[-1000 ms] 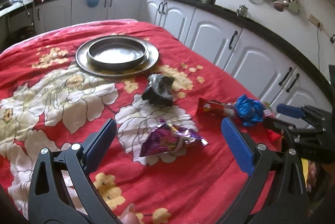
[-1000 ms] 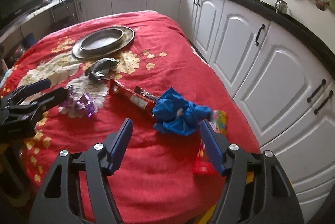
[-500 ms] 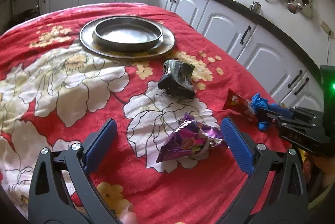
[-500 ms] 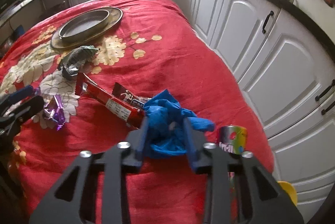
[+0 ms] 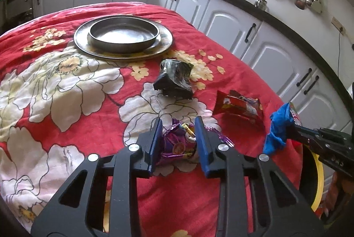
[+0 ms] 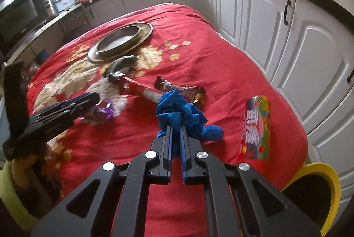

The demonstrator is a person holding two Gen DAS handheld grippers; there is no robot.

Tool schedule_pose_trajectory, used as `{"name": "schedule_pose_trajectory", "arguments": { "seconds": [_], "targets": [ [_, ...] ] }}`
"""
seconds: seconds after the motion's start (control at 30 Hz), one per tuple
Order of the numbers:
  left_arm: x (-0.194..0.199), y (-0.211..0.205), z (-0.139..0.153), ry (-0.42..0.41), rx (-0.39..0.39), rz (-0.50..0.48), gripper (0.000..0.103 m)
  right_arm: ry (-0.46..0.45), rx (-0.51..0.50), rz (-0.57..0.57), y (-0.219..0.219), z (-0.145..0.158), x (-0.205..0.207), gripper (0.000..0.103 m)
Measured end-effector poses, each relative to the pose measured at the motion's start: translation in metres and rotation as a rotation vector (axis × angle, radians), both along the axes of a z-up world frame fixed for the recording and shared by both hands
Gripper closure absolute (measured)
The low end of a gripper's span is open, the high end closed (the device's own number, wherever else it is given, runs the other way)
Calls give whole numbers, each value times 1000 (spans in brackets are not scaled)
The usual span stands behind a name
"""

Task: Collect trash
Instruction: 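Grasp the purple wrapper with the left tool while the right tool grasps the blue plastic bag, then carry the purple wrapper and blue bag over the bin with both tools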

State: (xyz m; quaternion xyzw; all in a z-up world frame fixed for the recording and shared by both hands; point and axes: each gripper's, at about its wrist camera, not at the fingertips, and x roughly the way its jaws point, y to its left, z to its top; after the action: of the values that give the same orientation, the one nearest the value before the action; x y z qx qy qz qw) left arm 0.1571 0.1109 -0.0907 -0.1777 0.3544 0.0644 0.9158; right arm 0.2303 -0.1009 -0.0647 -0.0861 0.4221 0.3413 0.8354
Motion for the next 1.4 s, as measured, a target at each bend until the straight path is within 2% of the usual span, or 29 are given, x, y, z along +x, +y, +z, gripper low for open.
{"name": "schedule_pose_trajectory", "arguments": {
  "seconds": [0.17,0.63,1.4],
  "targets": [
    [-8,-3,5,-6,-19,-22,81,-19,4,25,0,5,-17,97],
    [-31,-16,27,-53,-9,-75,81,-3,52,33,-22,16,-51,97],
    [-40,-76,60,-140,30,-210,81,-60,134,-124,-104,50,-74,97]
  ]
}}
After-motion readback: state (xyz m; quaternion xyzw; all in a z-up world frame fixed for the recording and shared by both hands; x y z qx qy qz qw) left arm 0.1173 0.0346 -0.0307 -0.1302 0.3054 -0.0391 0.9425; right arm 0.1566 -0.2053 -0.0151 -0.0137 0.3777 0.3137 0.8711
